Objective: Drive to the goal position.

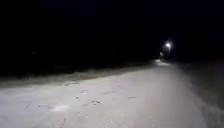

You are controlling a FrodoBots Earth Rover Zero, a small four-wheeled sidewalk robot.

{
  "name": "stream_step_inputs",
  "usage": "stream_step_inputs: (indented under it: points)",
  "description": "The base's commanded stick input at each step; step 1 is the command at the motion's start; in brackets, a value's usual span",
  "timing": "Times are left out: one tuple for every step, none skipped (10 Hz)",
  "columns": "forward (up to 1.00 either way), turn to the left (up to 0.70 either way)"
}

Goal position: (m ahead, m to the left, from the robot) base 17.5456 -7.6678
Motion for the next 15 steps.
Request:
stream_step_inputs:
  points:
    - [0.0, -0.7]
    - [0.0, -0.7]
    - [0.0, -0.7]
    - [0.0, -0.64]
    - [0.0, -0.54]
    - [0.02, -0.6]
    - [0.0, -0.7]
    - [0.0, -0.7]
    - [0.01, -0.7]
    - [0.03, -0.7]
    - [0.0, -0.61]
    - [0.0, -0.27]
    - [0.0, 0.0]
    - [0.0, 0.0]
    - [0.0, 0.0]
